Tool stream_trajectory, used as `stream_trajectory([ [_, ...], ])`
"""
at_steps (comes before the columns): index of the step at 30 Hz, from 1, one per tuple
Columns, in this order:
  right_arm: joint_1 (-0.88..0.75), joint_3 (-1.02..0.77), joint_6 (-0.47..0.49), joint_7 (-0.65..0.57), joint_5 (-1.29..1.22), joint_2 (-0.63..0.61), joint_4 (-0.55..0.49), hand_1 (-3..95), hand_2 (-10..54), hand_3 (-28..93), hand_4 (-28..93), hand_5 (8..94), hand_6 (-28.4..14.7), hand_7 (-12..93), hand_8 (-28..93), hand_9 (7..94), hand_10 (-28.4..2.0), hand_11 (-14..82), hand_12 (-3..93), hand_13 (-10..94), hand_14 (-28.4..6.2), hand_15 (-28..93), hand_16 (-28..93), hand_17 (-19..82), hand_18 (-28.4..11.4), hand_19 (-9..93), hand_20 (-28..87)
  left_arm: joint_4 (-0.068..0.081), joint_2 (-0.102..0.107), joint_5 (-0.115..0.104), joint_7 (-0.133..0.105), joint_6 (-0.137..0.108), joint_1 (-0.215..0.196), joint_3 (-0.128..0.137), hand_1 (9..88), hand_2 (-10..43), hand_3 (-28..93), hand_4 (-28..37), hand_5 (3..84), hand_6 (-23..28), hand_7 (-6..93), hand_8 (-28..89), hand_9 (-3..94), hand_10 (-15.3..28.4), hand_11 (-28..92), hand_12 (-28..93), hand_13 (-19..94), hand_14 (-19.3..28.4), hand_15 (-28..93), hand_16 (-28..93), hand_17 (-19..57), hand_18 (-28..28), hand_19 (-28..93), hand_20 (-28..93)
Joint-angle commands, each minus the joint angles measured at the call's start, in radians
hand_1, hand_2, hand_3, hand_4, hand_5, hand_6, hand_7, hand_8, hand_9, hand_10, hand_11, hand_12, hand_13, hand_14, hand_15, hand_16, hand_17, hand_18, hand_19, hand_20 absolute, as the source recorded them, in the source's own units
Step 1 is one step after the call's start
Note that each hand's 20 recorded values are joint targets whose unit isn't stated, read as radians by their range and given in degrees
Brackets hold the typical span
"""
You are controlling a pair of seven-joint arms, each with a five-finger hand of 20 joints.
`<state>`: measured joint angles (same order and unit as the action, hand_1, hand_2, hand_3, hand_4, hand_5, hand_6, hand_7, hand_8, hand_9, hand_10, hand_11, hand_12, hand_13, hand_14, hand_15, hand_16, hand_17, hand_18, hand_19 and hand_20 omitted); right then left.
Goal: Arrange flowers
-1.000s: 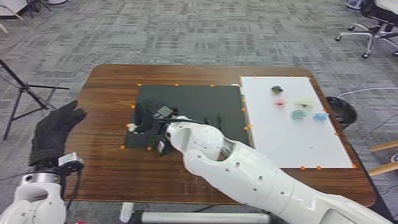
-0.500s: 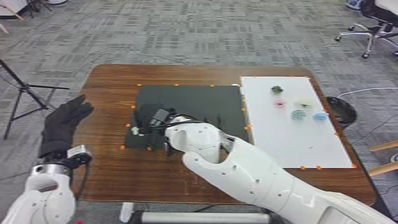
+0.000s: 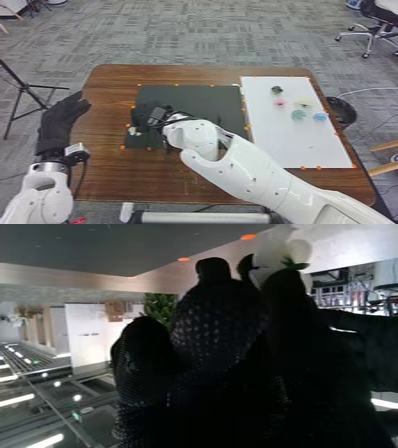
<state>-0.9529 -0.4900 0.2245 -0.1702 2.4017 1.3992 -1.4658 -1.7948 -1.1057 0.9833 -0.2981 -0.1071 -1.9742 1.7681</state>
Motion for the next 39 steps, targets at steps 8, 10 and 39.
stream_trajectory([
  [8,0.013,-0.021,0.053,0.000,0.000,0.010,-0.001,49.9,1.3,50,-13,63.2,1.4,12,2,63.4,-12.6,7.9,7.8,93,-1.6,48,33,62,-12.0,93,43,-0.011,-0.007,-0.007,-0.005,0.006,-0.012,0.001,14.3,2.1,74,-28.3,46.1,1.6,11.4,-7,47.7,13.6,18,12,39,16.9,17,1,4.0,12.1,8,17],
  [10,0.021,-0.016,0.050,-0.006,-0.008,0.005,-0.002,49.5,1.4,51,-13,62.5,1.1,12,1,62.6,-12.8,7.7,7.7,93,-1.7,48,33,62,-12.0,93,43,-0.011,-0.013,-0.005,-0.008,0.017,-0.022,0.013,14.3,2.1,73,-28.3,46.1,1.6,11.5,-7,47.8,13.6,18,12,39,16.9,17,2,4.0,12.0,8,17],
  [39,0.134,-0.054,-0.098,-0.090,-0.278,-0.340,-0.263,39.7,-1.1,57,-11,53.6,-0.7,10,-7,53.4,-14.9,6.9,9.5,84,-6.0,46,31,51,-16.4,89,40,-0.020,-0.042,0.002,-0.022,0.085,-0.096,0.097,14.4,1.7,73,-28.3,46.3,1.7,11.5,-7,47.7,13.6,18,12,39,16.9,17,2,4.1,12.0,8,17],
])
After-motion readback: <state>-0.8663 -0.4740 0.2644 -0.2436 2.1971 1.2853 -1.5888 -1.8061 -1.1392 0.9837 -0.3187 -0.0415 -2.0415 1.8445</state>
